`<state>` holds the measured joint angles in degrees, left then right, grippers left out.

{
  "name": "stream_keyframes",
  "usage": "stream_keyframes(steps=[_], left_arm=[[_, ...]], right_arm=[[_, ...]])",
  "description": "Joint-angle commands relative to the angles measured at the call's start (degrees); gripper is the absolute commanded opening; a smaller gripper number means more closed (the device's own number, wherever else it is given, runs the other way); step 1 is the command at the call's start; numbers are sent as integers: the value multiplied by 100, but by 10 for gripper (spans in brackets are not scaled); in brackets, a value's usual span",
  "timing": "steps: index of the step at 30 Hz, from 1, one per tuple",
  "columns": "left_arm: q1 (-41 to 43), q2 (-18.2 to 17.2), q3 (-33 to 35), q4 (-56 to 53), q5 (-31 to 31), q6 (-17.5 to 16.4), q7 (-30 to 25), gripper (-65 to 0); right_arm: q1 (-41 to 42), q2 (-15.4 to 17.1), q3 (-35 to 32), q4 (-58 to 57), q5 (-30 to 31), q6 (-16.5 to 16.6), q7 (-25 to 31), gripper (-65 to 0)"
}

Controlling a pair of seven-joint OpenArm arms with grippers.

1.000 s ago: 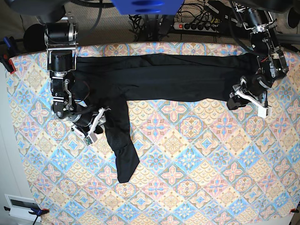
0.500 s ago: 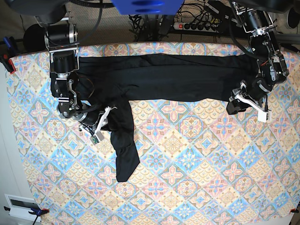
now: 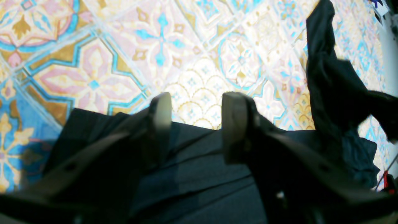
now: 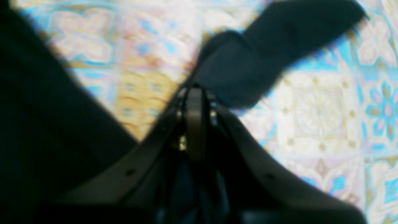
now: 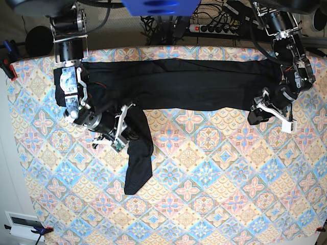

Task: Layout the t-shirt on the table in an organized manner, then fold the t-shirt properly
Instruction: 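Fold the sleeve with the right gripper back onto the folded strip, then move the left gripper to the hanging fabric and grasp it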

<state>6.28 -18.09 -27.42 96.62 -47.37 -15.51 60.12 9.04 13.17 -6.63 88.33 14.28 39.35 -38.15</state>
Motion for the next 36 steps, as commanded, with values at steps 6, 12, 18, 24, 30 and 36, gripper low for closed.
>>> stream_keyframes(steps=[6,12,18,24,30,36], left_arm=[[-61,-86,-40,92,-93,-27,-91,-395],[-61,-86,-14,92,-84,-27,-91,-395],[-79,-86,3,92,-84,-27,-91,-395],[-431,28,478,83,135,-27,-100,-395],[-976,573,1243,83,847,-27,-91,-395],[-1688,1206,2254,-559,1375,-27,-91,-392]], right_arm=[[-565,24,35,1465,563,65,-233,-649],[-1515,24,35,2406,747,65,-444,-649],[-2121,41,-677,2573,730,65,-532,-649],[-2121,472,-1451,2538,721,65,-550,-646],[-2069,745,-1433,2529,721,65,-550,-586],[-2069,718,-642,2529,721,65,-523,-497]])
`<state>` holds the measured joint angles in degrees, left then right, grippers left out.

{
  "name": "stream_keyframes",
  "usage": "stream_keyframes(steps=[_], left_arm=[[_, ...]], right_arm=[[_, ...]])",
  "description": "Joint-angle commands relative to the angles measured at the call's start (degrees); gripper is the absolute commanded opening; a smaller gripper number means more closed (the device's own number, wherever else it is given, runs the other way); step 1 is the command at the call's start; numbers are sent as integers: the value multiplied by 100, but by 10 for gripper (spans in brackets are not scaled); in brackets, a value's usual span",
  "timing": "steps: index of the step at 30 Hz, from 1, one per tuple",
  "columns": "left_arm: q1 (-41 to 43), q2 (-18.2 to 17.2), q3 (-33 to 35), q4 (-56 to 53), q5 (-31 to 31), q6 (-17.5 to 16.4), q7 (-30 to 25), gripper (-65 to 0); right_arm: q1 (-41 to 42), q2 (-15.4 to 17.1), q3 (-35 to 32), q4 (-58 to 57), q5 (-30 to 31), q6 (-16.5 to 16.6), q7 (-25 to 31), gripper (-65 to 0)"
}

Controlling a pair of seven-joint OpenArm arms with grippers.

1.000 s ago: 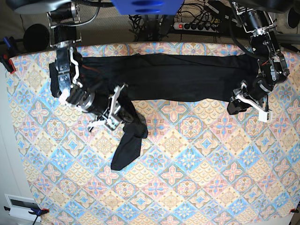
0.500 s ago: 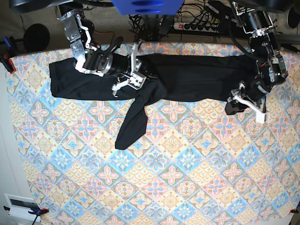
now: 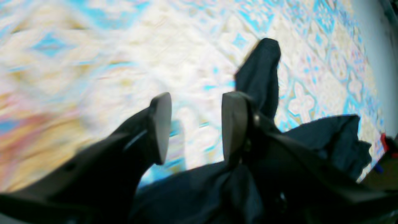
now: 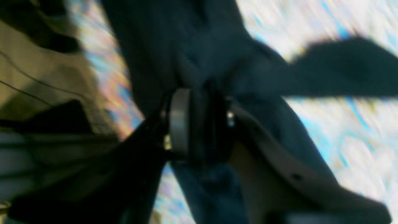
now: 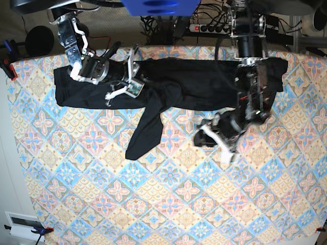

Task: Layout the t-shirt on the table in an organized manner, then fold the t-shirt properly
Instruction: 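Move the left gripper to the hanging fabric and grasp it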

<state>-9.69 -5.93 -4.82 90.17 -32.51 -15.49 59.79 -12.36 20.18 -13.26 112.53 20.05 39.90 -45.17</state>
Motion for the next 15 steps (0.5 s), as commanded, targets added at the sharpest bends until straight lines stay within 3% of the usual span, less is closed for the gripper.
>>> stream_keyframes(steps=[1,6,8,15], left_arm=[[-213,123,126,-134,-50,-29,-58,-391],[-811,615,680,-1171,258,-29,-93,-391],[-960,782,891,-1540,434,-21,-357,-384],[-1277,1257,1427,-2542,1374,-21,-990,-307]], right_arm=[[71,17,196,110,144,10,178,-489],[71,17,741,118,144,10,187,-474],[71,17,829,118,144,10,187,-474],[62,17,917,136,144,10,187,-475]])
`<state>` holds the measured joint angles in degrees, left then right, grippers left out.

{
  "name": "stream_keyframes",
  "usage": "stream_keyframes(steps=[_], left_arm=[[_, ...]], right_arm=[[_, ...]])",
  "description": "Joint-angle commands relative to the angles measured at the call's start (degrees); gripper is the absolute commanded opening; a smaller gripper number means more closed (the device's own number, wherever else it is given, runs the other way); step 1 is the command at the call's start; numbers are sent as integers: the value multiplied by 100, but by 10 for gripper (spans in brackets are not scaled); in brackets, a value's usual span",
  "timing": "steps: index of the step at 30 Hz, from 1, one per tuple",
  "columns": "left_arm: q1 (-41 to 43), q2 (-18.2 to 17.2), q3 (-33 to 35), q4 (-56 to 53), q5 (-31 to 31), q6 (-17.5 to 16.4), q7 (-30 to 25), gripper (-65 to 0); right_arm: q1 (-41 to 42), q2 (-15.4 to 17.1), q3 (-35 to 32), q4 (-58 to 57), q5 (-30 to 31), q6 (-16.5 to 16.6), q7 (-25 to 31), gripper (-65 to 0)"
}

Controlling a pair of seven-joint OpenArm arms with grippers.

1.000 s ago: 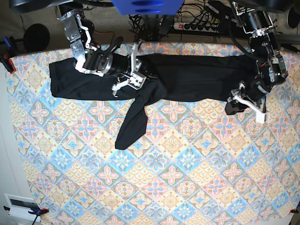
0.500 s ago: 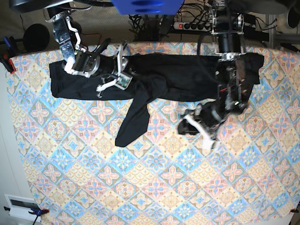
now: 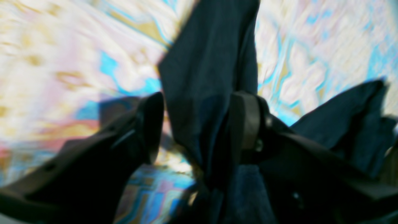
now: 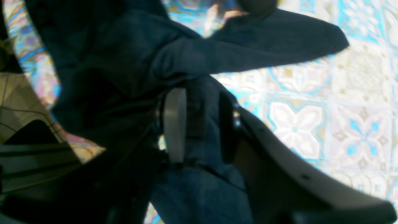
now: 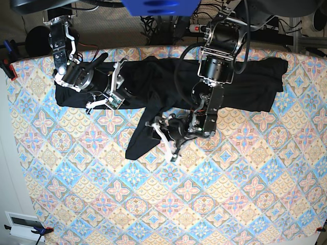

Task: Layout the t-shirt on the table in an organized manner, then fold the t-shirt properly
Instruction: 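Move the left gripper to the hanging fabric and grasp it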

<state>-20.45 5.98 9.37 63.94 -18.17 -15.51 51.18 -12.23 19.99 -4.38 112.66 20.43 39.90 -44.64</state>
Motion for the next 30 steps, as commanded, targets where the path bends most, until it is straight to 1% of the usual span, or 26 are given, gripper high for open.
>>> stream_keyframes(steps=[1,7,10,12,13,14,15,16,18,19,22,25,27,30], left_arm=[[-237,110,61,-43,11,-18,-208,-301],[-483,286,369,-1115,169,-18,-797,-297],[-544,302,501,-1599,151,-18,-894,-297],[-536,302,606,-1634,143,-27,-885,-310],[-536,302,677,-1634,143,-27,-885,-332],[-527,302,729,-1634,134,-36,-885,-372],[-527,302,747,-1634,134,-36,-885,-425],[-536,302,747,-1634,134,-36,-902,-495],[-536,302,738,-1581,125,-27,-1113,-622],[-527,302,738,-1520,125,-18,-1166,-650],[-492,302,641,-1150,55,-18,-1184,-642],[-272,198,404,-509,-306,-18,-1184,-650],[-166,48,281,-60,-569,-18,-1105,-650],[27,-233,70,643,-842,-36,-832,-650]], right_arm=[[49,36,29,123,116,10,135,-475],[49,36,29,123,116,10,135,-475],[49,36,29,123,116,10,135,-475],[49,36,29,123,116,10,135,-475],[58,36,29,123,116,10,135,-475],[58,36,29,123,116,10,135,-475],[58,36,29,123,125,10,135,-475],[58,36,29,123,125,10,135,-475],[58,36,29,114,125,10,135,-475],[58,36,29,114,125,10,135,-475],[67,36,38,114,125,10,143,-475],[76,36,38,114,125,10,143,-475],[76,36,38,105,125,10,143,-475],[67,28,38,105,125,10,143,-475]])
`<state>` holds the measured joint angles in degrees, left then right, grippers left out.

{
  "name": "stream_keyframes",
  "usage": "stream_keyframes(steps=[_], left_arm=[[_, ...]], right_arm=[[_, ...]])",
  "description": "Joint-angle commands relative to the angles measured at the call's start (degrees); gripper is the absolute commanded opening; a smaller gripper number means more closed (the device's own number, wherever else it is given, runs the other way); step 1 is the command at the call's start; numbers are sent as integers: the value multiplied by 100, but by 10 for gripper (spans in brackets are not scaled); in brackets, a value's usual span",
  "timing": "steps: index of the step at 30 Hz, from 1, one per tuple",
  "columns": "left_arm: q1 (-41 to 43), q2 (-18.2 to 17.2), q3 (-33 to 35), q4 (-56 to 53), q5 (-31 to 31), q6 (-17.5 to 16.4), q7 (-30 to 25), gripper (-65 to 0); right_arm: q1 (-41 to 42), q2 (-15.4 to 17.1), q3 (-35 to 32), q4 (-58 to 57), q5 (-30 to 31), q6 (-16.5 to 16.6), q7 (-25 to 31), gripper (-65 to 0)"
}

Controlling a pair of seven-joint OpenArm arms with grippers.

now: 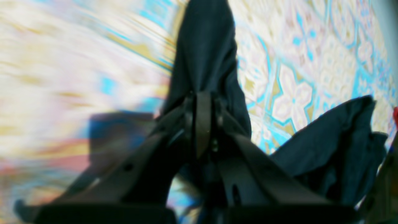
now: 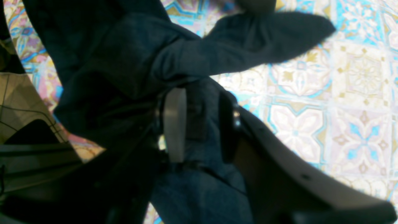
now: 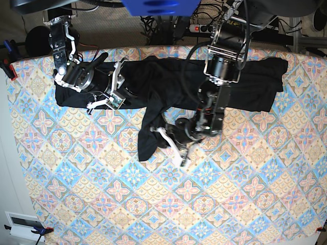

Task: Layout the t-shirt on the table in an organized manner, then fold the t-shirt properly
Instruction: 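Move the left gripper to the hanging fabric and grasp it, then fold the held fabric with the left gripper onto the strip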

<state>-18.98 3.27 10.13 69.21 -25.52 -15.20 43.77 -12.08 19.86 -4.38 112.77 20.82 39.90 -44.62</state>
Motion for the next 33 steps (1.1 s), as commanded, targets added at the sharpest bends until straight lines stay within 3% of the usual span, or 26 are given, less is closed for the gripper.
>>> stream_keyframes(steps=[1,11,15,19,22,28,33], left_arm=[[-31,-50,-86,380,-187,-67,-47,-650],[1208,-885,-1105,3343,-811,-67,656,-650],[1665,-1140,-1343,3861,-890,-58,656,-650],[1569,-1131,-1352,3132,-881,-49,647,-650],[1129,-876,-1343,2138,-881,-49,647,-629],[311,-472,-1334,169,-890,-49,208,-483],[-14,-103,-1334,-692,-890,-49,-3,-387]], right_arm=[[52,41,38,94,85,10,141,-475],[43,32,38,94,85,10,141,-475],[60,32,12,86,85,10,141,-475],[60,32,-6,86,85,10,141,-475],[52,32,-6,86,85,10,141,-475],[34,32,12,86,76,10,141,-475],[34,32,12,86,76,10,141,-475]])
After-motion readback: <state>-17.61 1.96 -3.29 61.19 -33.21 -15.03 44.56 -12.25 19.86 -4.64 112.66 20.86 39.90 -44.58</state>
